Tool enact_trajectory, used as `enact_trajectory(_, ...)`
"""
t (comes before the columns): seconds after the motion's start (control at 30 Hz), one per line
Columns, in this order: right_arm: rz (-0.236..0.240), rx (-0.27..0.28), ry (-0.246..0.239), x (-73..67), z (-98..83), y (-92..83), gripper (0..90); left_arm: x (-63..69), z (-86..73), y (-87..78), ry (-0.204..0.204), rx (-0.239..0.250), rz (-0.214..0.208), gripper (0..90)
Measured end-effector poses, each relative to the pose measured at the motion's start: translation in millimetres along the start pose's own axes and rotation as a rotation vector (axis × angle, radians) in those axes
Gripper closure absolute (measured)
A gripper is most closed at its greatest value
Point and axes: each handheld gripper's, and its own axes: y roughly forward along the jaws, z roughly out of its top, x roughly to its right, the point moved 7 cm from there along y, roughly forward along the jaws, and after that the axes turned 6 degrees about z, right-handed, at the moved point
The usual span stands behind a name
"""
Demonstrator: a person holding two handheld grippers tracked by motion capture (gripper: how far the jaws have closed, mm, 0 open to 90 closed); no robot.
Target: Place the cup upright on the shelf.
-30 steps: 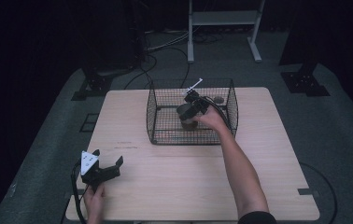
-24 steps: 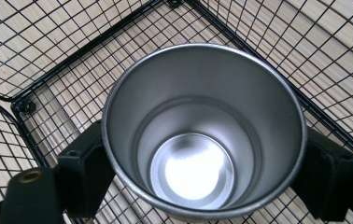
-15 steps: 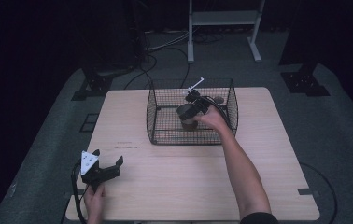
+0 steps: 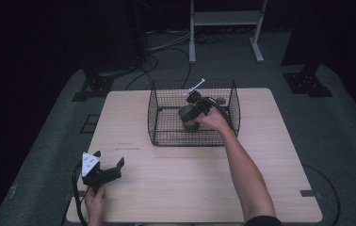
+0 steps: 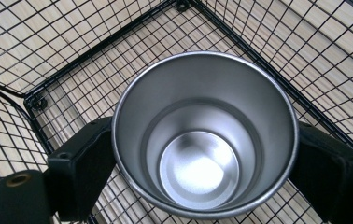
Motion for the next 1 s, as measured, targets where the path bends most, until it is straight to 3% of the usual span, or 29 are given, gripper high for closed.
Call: enact_trajectory(1.0, -0.019, 0.002, 0.008, 4.7, -9.3, -7.6, 11.5, 0.2, -0.2, 0.9, 0.005, -0.005, 0.006, 0.0)
